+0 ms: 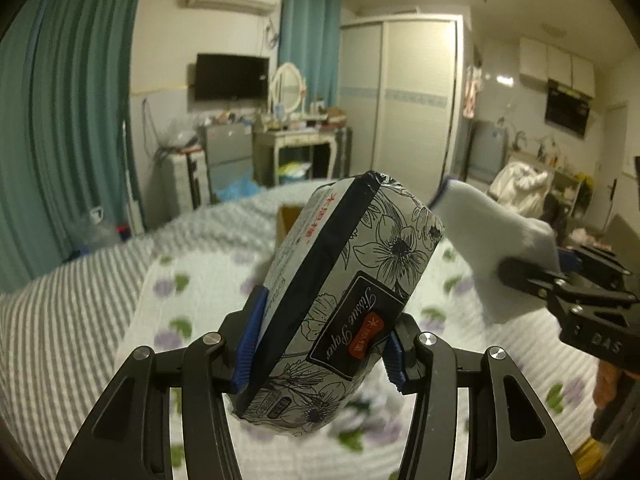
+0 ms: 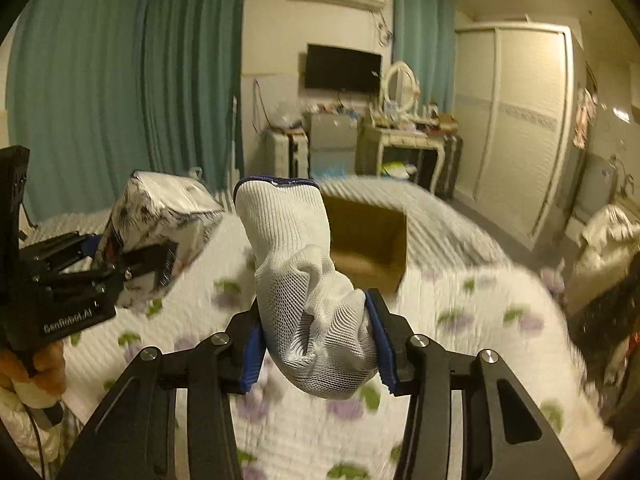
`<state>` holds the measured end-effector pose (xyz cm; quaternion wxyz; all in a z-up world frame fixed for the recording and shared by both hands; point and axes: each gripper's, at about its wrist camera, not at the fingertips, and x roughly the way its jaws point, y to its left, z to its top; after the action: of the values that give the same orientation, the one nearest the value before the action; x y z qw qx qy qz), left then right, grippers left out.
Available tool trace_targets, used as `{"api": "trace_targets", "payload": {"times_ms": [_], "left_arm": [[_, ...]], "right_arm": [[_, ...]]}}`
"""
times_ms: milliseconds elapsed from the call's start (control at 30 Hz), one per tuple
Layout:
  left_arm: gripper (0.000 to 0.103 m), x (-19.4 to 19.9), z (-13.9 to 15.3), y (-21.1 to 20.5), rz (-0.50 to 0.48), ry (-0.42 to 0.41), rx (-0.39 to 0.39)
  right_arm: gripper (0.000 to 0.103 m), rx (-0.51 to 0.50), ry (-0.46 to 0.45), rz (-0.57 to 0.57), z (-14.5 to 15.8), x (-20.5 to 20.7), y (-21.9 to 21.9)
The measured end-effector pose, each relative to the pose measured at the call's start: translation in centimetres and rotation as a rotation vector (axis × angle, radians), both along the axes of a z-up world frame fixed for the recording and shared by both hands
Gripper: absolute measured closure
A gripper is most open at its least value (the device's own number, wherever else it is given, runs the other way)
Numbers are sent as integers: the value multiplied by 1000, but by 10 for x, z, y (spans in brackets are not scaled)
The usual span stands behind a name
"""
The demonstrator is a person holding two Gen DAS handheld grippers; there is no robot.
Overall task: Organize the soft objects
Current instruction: 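Drop the sock and tissue pack into the cardboard box with both tools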
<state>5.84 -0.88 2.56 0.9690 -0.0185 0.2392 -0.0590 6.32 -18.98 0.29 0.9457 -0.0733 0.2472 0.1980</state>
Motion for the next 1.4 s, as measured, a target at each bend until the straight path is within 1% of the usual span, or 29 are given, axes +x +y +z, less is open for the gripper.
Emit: {"api": "trace_targets", "payload": {"times_ms": [67,133,200,267,367,433,467,500,567,667,700,733,767,833,900,933,1033,1167,1200,1233,1300,1367,1400], "left_arm": [[52,21,12,-1,-14,-9,-21],[52,45,18,-2,-18,-4,-39],[52,74,18,-5,-15,7,-36],[52,101,13,-9,-12,24,-30],[52,139,-5,-13,-12,63,-35],[52,159,-17,-17,-7,80,-26],[52,169,-24,-20,-4,90,-17],[52,178,-30,-23,-1,102,-9],[52,195,-41,-26,3,122,4],[52,207,-47,-31,4,122,28],[48,208,-47,-36,3,121,37],[48,210,-47,-37,4,118,47],[45,210,-48,-39,7,118,56],[26,207,-44,-40,27,109,68],[20,200,-34,-41,49,89,69],[20,197,-31,-40,54,86,70],[20,176,-10,-34,73,63,69],[19,132,24,-27,102,20,92],[15,117,32,-26,113,13,93],[12,107,36,-24,121,11,91],[12,80,43,-20,140,0,75],[12,56,45,-18,154,2,69],[12,49,43,-18,161,4,68]], "right_arm": [[58,3,-11,15,17,19,-1],[58,-5,-21,30,32,46,0],[58,-12,-17,34,39,81,1],[58,-15,1,38,37,109,3],[58,-11,35,25,20,161,6],[58,0,63,16,5,188,5],[58,7,76,14,-1,195,4],[58,14,101,14,-12,210,3],[58,15,138,13,-28,231,1],[58,10,164,17,-46,253,-3],[58,11,174,20,-51,257,-8],[54,6,183,17,-54,259,-10],[51,0,190,14,-57,261,-13],[43,10,192,12,-59,262,-21],[35,19,185,11,-55,259,-30],[31,20,177,6,-52,252,-34],[29,38,141,0,-30,235,-45],[24,54,67,7,15,190,-51],[23,61,43,5,28,175,-53],[20,66,30,6,37,164,-53],[17,74,9,20,51,139,-51],[12,67,1,48,57,115,-47],[12,59,1,57,57,107,-45]]}}
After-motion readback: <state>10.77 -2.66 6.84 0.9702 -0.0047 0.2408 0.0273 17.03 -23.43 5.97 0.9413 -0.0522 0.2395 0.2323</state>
